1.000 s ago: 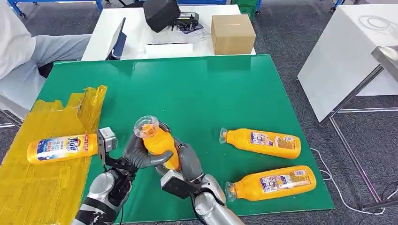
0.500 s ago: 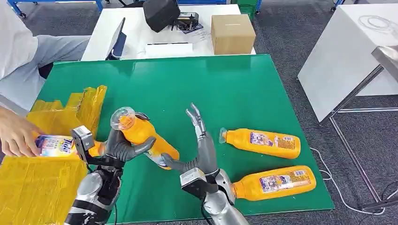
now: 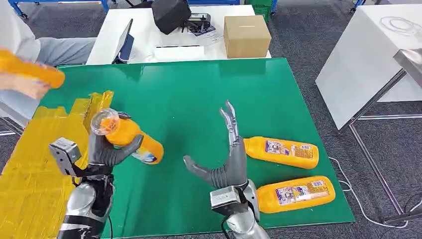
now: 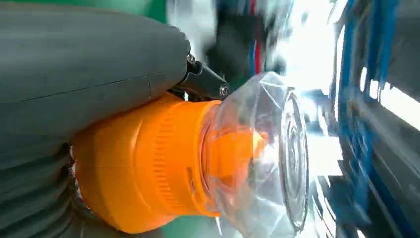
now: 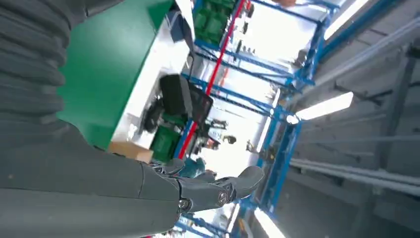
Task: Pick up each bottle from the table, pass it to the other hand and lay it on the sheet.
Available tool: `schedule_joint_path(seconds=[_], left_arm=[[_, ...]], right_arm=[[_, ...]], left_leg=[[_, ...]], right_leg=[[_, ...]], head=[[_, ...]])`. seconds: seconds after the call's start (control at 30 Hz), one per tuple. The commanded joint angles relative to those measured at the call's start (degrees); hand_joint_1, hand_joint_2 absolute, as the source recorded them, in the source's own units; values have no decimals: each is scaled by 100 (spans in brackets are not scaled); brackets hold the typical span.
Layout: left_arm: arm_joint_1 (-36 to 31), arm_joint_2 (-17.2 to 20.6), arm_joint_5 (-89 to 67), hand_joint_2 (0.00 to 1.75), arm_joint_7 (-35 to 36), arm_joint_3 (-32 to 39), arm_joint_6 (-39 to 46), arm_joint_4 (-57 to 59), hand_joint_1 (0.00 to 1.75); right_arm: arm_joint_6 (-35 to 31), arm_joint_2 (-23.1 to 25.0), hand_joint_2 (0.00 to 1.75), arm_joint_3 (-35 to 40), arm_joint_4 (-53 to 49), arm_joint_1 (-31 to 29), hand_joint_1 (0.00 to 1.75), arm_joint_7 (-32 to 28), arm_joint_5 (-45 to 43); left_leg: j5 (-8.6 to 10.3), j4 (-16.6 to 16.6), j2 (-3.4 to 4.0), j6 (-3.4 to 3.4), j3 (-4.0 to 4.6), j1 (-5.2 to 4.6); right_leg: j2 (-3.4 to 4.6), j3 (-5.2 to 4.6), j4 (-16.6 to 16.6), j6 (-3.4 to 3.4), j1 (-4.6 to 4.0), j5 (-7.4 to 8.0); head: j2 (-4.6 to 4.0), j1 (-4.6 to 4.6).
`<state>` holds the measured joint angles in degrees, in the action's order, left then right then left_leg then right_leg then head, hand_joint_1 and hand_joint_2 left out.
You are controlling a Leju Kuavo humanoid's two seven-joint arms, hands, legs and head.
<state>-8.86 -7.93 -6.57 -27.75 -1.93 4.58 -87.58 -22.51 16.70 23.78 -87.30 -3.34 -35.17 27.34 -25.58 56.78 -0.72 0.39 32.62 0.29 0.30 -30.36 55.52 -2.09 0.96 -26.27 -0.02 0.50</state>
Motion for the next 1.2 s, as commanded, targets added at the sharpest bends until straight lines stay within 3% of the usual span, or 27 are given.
schedule_joint_path(seconds=[0.03,0.13,0.17,0.23,0.37,0.57,0.63,0.73,1.2], left_arm=[[-276,170,-3691,175,13,315,2507,-8,175],[-384,383,-5991,175,718,32,3348,809,175],[-414,403,-5987,175,736,-17,3495,987,175],[-414,403,-5987,175,736,-17,3495,987,175],[-465,639,-8253,175,1812,-87,3542,1613,175],[-486,794,-8343,175,1964,-222,3542,1866,175],[-513,1320,-8343,175,2349,-796,3542,2284,175],[-543,1709,-8343,175,2683,-1292,3542,2942,175],[-658,1790,-8343,175,2525,-1088,3502,3705,175]], right_arm=[[-374,-290,175,-50,-726,-48,0,54,197],[-632,-435,175,-18,-957,-63,0,128,207],[-660,-452,175,-25,-981,-60,0,149,193],[-660,-452,175,-25,-981,-60,0,149,193],[-864,-539,175,-55,-1026,-63,0,156,111],[-877,-566,175,-84,-1050,-55,0,161,49],[-879,-602,175,-114,-1005,-59,0,148,-7],[-870,-628,175,-144,-838,-99,0,113,-55],[-820,-639,175,-239,-711,-130,0,33,-169]], left_leg=[[1,1,-1,-1,2,5],[-3,-1,-7,0,-14,7],[0,-5,-11,1,-16,3],[1,-9,-7,0,-24,5],[2,-6,-2,-2,-15,4],[-1,-5,7,-3,-17,6],[-3,-3,8,-3,-18,8],[-2,-15,9,-4,-36,6],[0,-5,14,-2,-11,5]], right_leg=[[-6,0,-2,5,-5,1],[-13,21,-8,8,-9,-3],[-15,23,-9,6,-4,-2],[-15,33,-16,7,-7,0],[-10,20,-11,8,-4,1],[-7,20,-10,10,-7,-2],[-7,21,-11,10,-10,-3],[-5,37,-19,13,-9,-2],[8,11,-8,6,-5,1]], head=[[0,2],[0,2],[0,0],[0,0],[0,0],[0,0],[0,0],[0,0],[0,0]])
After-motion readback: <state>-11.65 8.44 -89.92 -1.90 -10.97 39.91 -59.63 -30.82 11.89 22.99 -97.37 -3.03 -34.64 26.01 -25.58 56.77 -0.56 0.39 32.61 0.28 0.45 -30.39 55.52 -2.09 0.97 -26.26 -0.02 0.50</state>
